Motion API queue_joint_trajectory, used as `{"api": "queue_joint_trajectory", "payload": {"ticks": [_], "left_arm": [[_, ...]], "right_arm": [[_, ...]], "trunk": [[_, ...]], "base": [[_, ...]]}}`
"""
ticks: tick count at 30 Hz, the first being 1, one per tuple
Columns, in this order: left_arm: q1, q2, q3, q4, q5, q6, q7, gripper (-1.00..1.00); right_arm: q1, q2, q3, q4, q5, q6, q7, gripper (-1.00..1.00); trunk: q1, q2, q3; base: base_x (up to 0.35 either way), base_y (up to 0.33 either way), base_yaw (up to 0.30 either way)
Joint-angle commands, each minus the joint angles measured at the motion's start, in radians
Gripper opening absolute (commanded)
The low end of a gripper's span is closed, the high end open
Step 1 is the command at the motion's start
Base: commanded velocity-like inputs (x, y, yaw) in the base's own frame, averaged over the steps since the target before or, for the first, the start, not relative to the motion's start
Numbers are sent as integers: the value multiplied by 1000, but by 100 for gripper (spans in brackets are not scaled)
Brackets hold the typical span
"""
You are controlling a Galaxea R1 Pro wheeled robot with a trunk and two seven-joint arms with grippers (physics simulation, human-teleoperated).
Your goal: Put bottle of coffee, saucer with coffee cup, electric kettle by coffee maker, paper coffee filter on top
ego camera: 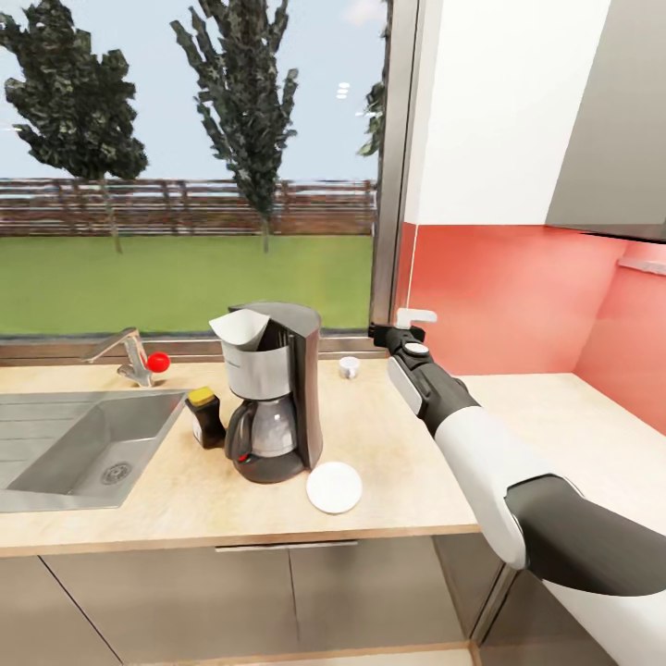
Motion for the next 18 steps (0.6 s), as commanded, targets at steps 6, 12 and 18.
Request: {"api": "queue_joint_trajectory", "payload": {"ticks": [6, 12, 18], "left_arm": [[-1, 1, -9, 0, 9, 0, 2, 100], [-1, 4, -8, 0, 10, -1, 2, 100], [-1, 5, -8, 0, 11, -1, 2, 100]], "right_arm": [[-1, -2, 10, -3, -6, 7, -6, 100], [-1, 4, 11, -2, -9, 7, -6, 100], [-1, 6, 12, -2, -10, 6, -6, 100]], "trunk": [[1, -2, -2], [1, -2, -2], [1, -2, -2]], "base": [[0, 0, 2], [0, 0, 0], [54, 0, 0]]}}
